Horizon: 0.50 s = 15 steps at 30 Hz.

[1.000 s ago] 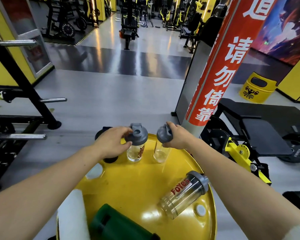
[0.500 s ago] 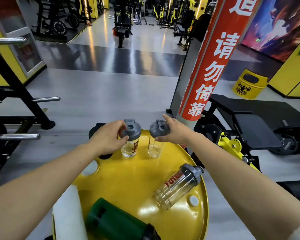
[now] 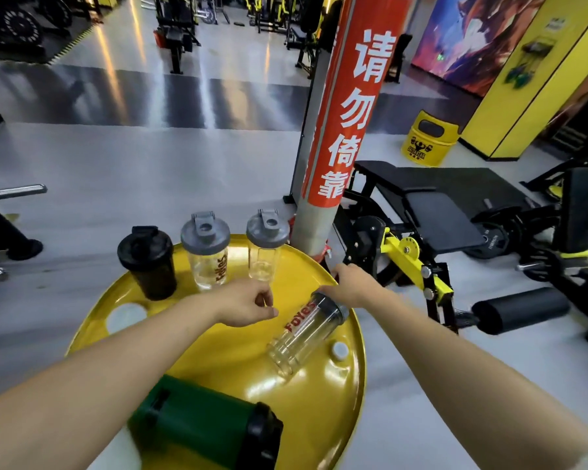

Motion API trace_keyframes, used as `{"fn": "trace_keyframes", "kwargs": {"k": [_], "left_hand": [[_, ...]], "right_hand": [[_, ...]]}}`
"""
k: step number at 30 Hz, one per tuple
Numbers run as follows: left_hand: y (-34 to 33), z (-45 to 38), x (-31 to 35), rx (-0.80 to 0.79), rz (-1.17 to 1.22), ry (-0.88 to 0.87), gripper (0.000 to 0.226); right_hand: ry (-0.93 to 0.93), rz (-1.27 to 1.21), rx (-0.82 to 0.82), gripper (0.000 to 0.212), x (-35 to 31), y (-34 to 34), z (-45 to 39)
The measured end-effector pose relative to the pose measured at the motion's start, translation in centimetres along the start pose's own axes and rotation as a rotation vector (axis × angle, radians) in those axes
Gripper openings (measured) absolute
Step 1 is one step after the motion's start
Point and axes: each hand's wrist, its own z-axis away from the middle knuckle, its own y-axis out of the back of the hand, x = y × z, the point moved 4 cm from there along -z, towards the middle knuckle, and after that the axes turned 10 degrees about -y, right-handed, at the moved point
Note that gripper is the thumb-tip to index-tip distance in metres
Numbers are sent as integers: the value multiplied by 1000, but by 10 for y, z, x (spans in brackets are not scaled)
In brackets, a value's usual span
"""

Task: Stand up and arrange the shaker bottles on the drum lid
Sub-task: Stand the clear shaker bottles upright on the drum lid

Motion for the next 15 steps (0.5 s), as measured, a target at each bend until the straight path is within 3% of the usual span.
{"fn": "trace_keyframes", "kwargs": {"k": [4, 9, 13, 15], "left_hand": [[-21, -6, -1, -98, -8, 28, 44], [-25, -2, -13, -105, 4, 86, 44], [-20, 6, -21, -62, 70, 138, 43], [-15, 9, -22, -17, 121, 152, 52]], "right_hand": [[-158, -25, -85, 91, 20, -27, -9], [-265, -396, -226, 95, 7, -34, -9], [-238, -420, -213, 98, -10, -32, -12], [-124, -482, -205, 98, -19, -24, -12]]}}
